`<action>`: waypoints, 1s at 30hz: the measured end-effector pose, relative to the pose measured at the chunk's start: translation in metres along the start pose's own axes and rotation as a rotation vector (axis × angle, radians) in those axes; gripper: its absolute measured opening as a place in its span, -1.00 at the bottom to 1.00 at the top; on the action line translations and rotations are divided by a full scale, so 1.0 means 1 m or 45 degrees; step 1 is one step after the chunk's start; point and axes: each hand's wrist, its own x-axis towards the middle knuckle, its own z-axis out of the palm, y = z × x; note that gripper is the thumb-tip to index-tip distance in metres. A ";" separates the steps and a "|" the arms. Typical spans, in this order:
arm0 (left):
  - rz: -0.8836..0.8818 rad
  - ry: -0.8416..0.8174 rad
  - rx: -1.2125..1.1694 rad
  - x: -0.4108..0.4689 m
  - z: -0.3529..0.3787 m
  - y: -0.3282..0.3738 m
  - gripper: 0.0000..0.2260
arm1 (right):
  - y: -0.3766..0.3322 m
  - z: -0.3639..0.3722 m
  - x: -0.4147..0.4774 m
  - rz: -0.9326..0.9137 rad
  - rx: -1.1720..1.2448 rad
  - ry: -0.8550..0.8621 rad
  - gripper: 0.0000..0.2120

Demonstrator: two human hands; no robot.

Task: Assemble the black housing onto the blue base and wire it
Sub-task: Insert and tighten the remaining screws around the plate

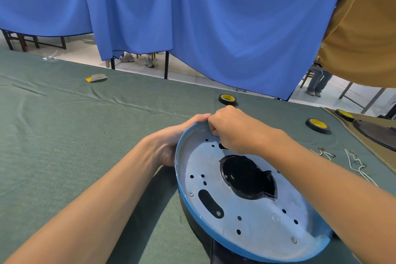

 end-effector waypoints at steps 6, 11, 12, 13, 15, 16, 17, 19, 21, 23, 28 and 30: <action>0.016 -0.035 -0.019 0.001 0.000 0.000 -0.55 | -0.004 0.001 -0.006 -0.168 -0.104 0.034 -0.88; -0.016 -0.024 -0.027 -0.001 0.000 0.000 -0.51 | 0.000 -0.003 -0.002 0.025 0.066 0.000 -0.68; -0.023 -0.011 -0.027 -0.001 0.000 0.000 -0.49 | 0.002 -0.003 -0.002 0.079 0.159 0.017 -0.74; -0.026 -0.005 -0.029 -0.002 0.000 0.000 -0.49 | 0.002 -0.003 -0.003 0.128 0.252 0.044 -0.81; -0.029 -0.003 -0.021 -0.004 0.001 0.001 -0.49 | 0.002 -0.002 -0.005 0.209 0.405 0.106 -0.83; -0.029 -0.002 -0.015 -0.005 0.002 0.001 -0.49 | 0.001 -0.002 -0.006 0.261 0.463 0.119 -0.84; -0.027 0.000 -0.010 -0.005 0.003 0.001 -0.48 | 0.000 -0.003 -0.005 0.322 0.525 0.125 -0.86; -0.019 0.002 -0.004 -0.007 0.004 0.001 -0.48 | 0.000 -0.004 -0.002 0.473 0.678 0.122 -0.91; -0.015 0.001 0.003 -0.007 0.005 0.001 -0.47 | -0.001 -0.004 0.003 0.628 0.836 0.122 -0.91; -0.013 0.004 -0.002 -0.007 0.005 0.000 -0.47 | -0.001 -0.001 0.006 0.739 0.957 0.130 -0.85; -0.003 0.003 -0.013 -0.007 0.005 0.001 -0.47 | -0.001 -0.001 0.008 0.876 1.216 0.121 -0.85; 0.001 0.001 -0.007 -0.007 0.005 0.001 -0.46 | 0.000 -0.002 0.007 0.915 1.335 0.121 -0.86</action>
